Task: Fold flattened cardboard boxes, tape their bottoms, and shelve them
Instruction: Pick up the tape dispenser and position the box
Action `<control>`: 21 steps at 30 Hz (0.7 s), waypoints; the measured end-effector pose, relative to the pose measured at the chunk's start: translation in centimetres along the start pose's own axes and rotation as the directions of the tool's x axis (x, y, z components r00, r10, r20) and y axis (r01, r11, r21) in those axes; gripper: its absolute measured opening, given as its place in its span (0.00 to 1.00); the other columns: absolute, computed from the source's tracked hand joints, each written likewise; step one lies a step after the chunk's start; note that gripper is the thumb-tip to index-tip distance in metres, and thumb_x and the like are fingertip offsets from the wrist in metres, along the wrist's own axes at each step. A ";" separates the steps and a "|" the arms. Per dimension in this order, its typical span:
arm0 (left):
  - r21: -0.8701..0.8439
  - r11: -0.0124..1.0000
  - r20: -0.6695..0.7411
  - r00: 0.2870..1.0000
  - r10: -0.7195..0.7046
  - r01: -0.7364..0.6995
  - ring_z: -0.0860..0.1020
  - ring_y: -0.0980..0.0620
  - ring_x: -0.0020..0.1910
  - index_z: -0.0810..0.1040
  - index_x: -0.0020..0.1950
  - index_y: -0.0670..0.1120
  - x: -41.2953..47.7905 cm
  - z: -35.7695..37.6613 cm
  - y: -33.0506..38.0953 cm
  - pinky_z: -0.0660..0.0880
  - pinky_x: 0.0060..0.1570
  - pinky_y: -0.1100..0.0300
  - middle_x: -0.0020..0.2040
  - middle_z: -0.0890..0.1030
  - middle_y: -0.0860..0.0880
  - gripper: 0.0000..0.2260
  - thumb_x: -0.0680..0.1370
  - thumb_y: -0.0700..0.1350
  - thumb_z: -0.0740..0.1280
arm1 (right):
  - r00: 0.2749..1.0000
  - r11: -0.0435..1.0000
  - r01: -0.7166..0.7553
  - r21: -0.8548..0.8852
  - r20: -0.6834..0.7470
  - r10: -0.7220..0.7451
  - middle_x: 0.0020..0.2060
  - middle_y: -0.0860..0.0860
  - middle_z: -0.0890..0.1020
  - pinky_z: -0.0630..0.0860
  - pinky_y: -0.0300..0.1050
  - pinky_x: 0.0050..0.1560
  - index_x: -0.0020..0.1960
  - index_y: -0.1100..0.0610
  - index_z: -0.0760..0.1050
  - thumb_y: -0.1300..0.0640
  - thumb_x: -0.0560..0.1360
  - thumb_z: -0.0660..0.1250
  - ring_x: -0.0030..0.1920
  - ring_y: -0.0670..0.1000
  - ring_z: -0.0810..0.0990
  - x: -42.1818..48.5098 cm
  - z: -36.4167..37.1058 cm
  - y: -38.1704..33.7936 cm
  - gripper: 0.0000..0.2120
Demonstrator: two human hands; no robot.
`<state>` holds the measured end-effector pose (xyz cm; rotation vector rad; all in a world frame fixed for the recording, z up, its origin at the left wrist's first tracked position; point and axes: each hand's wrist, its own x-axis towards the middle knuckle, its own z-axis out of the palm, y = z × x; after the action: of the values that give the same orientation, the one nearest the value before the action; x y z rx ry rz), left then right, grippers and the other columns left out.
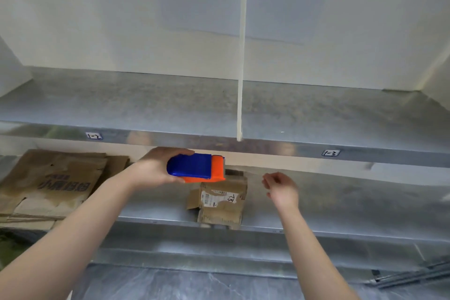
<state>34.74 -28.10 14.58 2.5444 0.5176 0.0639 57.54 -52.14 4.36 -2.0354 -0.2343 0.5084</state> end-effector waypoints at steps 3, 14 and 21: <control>-0.040 0.991 0.048 0.991 -0.123 0.125 0.76 0.65 0.49 0.74 0.55 0.59 0.9 -0.6 -1.3 0.72 0.48 0.72 0.49 0.78 0.64 0.19 0.69 0.47 0.77 | 0.995 0.996 -0.078 0.040 -0.054 0.080 0.35 0.54 0.82 0.80 0.59 0.50 0.36 0.55 0.75 0.56 0.78 0.64 0.35 0.54 0.79 1.1 -1.6 0.7 0.11; -0.132 0.946 0.230 0.937 -0.262 0.297 0.80 0.61 0.47 0.77 0.52 0.62 4.3 1.4 -4.9 0.77 0.55 0.59 0.46 0.82 0.60 0.13 0.70 0.58 0.74 | 0.991 0.987 -0.131 -0.096 -0.017 0.130 0.36 0.50 0.82 0.82 0.54 0.48 0.40 0.56 0.77 0.55 0.79 0.62 0.36 0.51 0.81 2.9 -0.2 1.9 0.11; -0.123 0.943 0.243 0.931 -0.273 0.309 0.80 0.60 0.40 0.78 0.48 0.54 4.4 2.2 -6.0 0.74 0.43 0.66 0.41 0.82 0.54 0.06 0.74 0.51 0.73 | 0.995 0.981 -0.101 -0.164 -0.009 0.101 0.37 0.49 0.82 0.81 0.52 0.48 0.42 0.54 0.77 0.52 0.80 0.61 0.38 0.50 0.81 3.3 1.7 2.4 0.12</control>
<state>37.05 -22.82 9.33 2.2566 0.7618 -0.2762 59.62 -50.77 0.68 -2.2163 -0.1780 0.5674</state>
